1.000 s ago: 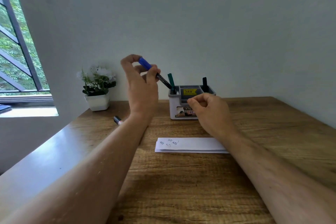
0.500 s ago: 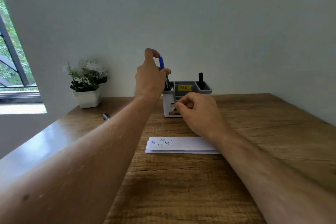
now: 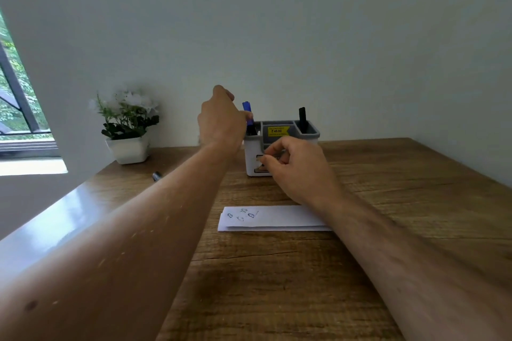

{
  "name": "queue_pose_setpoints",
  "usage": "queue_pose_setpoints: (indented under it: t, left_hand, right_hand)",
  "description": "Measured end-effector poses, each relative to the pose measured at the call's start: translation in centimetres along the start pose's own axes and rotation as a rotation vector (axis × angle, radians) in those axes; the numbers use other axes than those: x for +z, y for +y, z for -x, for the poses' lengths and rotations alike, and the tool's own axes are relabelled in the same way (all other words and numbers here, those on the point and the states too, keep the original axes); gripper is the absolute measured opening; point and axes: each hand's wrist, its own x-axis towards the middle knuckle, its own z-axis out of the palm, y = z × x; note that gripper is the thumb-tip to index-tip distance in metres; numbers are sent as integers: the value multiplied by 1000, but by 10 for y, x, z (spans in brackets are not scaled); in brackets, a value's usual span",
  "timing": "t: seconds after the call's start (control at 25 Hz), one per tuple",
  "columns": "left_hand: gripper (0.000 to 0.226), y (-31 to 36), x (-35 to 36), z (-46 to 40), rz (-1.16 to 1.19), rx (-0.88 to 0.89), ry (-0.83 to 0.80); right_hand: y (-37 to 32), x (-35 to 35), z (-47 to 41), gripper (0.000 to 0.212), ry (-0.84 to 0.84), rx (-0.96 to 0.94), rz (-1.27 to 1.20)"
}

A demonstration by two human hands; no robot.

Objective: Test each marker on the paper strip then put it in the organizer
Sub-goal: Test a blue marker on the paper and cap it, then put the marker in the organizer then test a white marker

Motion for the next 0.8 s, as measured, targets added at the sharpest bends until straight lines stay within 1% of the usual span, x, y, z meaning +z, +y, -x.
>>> queue_pose_setpoints:
  t: [0.12, 0.2, 0.32, 0.4, 0.52, 0.64, 0.8]
  left_hand:
    - [31, -5, -17, -1, 17, -15, 6]
    - [25, -9, -29, 4, -12, -23, -24]
    - [24, -18, -50, 16, -95, -40, -73]
    - [24, -28, -63, 22, -152, -61, -73]
    - [25, -46, -75, 28, -269, -63, -72]
    - [28, -51, -79, 29, -384, -70, -130]
    - [49, -47, -90, 27, -637, -112, -203]
  right_hand:
    - [-1, -2, 2, 18, -28, 0, 11]
    - [-1, -5, 4, 17, -48, -3, 15]
    - [-4, -9, 7, 12, -54, -7, -4]
    - [-3, -12, 9, 8, -55, -14, -8]
    - [-5, -13, 10, 5, -72, -20, -4]
    - [-5, -13, 11, 6, -74, -33, 25]
    - [-4, -11, 10, 6, -84, -36, 36]
